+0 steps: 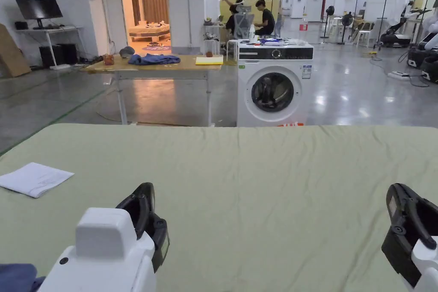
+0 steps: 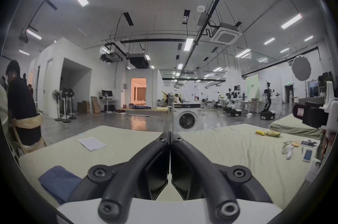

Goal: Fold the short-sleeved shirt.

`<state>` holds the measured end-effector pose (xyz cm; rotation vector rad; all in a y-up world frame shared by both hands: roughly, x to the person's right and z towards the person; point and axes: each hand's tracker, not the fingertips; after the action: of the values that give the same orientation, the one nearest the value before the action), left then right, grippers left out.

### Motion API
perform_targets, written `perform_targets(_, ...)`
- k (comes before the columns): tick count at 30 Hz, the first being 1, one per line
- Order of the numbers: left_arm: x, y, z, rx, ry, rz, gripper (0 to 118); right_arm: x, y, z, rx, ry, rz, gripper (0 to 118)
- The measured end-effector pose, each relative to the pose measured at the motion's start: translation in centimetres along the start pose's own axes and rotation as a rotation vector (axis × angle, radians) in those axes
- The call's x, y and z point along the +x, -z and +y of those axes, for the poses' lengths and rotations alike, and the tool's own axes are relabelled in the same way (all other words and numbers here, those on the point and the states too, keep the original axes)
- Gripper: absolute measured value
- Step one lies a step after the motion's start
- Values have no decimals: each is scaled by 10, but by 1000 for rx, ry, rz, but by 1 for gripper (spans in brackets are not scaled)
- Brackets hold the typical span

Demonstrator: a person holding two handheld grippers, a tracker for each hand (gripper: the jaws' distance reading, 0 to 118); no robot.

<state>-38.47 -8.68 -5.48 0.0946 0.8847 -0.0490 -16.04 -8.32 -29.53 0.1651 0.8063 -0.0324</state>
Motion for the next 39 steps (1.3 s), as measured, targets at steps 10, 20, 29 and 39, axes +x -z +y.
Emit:
perform_targets(10,-1,-9,-2,-32,6,32,0,9,-6,-14,-76,9,21,0)
perform_targets(20,1,-9,0,-45,31,7,88,5,-8,-11,-60,25,20,95)
perform_targets(29,5,-10,1,7,96,42,108,-1,-6,-15,-75,2,-3,118)
perform_targets(39,4,-9,1,-18,46,2,108,-7,-3,-16,-97,-10,0,118)
